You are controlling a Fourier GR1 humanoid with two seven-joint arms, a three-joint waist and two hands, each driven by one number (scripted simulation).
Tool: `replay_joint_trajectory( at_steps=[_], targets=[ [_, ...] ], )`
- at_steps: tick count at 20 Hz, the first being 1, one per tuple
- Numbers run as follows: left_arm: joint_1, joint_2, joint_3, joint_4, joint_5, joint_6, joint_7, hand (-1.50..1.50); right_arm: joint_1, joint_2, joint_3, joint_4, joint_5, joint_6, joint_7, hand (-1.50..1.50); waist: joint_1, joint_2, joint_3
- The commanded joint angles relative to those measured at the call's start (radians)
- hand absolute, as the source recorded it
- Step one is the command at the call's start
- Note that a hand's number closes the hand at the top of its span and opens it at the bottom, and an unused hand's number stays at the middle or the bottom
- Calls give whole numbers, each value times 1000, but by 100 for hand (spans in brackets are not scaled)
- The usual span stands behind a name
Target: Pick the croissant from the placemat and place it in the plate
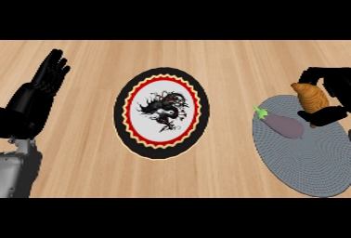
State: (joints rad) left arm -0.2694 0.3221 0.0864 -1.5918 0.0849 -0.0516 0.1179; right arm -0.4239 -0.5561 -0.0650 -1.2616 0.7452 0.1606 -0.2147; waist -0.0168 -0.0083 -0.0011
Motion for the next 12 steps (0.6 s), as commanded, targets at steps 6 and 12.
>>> replay_joint_trajectory(
  at_steps=[6, 12],
  targets=[
    [18, -24, -5, -7, -20, 14, -18, 0, 51, 161, 14, -454, -254, 222, 183, 150, -5, -1, 0],
    [-64, -12, 16, 14, 3, -18, 38, 0, -81, 283, 123, -482, -202, 227, 368, 150, 17, 7, 1]
  ],
)
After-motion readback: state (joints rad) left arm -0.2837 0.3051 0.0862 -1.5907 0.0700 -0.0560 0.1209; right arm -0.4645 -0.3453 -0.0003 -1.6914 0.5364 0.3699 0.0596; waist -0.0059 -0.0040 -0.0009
